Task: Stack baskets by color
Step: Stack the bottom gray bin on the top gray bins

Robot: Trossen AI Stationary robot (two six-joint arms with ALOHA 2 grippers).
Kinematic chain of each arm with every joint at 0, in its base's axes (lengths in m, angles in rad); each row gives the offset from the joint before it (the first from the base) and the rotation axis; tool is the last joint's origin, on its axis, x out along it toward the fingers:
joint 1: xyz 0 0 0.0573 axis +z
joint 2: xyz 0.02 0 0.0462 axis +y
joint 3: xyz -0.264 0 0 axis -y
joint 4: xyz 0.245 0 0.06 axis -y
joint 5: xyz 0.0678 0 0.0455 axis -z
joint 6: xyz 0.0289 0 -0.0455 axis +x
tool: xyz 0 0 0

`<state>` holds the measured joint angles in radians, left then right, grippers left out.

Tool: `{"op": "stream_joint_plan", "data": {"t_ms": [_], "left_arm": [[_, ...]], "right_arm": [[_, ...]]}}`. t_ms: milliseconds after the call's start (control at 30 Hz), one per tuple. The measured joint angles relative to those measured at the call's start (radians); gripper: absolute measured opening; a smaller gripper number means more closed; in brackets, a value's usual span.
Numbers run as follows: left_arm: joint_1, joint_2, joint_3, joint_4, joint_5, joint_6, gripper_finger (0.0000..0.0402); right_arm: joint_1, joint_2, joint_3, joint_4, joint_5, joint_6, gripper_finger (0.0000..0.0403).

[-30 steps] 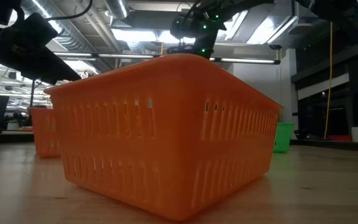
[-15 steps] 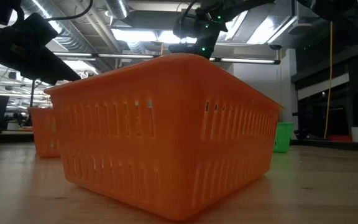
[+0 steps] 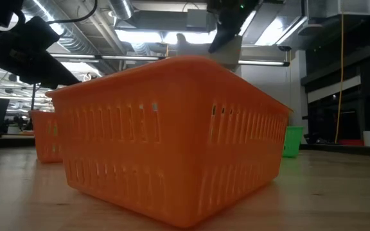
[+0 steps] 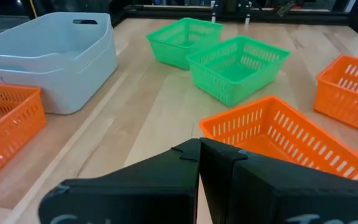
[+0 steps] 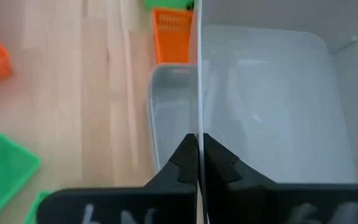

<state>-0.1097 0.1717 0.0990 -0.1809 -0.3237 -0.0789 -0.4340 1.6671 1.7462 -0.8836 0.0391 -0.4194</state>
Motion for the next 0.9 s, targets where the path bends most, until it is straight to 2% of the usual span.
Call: {"op": "stream_joint_plan", "data": {"t_ms": [200, 333, 400, 500, 733, 900], "left_arm": [[0.0, 0.0, 0.0, 0.001, 0.0, -0.001, 0.0], [0.0, 0.0, 0.0, 0.002, 0.0, -0.001, 0.0], [0.0, 0.0, 0.0, 0.004, 0.0, 0.0, 0.0], [0.0, 0.0, 0.0, 0.01, 0.0, 0.001, 0.0], [0.0, 0.0, 0.0, 0.01, -0.001, 0.002, 0.0], [0.0, 0.0, 0.0, 0.01, -0.001, 0.003, 0.0]], "right_arm": [[-0.015, -0.142, -0.455, 0.531, -0.075, 0.0, 0.0], [-0.021, -0.133, -0.586, 0.716, -0.075, 0.0, 0.0], [-0.021, -0.123, -0.589, 0.77, -0.08, 0.0, 0.0], [-0.021, -0.084, -0.551, 0.756, -0.086, -0.001, 0.0], [-0.036, 0.066, -0.345, 0.554, -0.116, -0.031, 0.0], [-0.063, 0.123, -0.33, 0.493, -0.138, -0.031, 0.0]]}}
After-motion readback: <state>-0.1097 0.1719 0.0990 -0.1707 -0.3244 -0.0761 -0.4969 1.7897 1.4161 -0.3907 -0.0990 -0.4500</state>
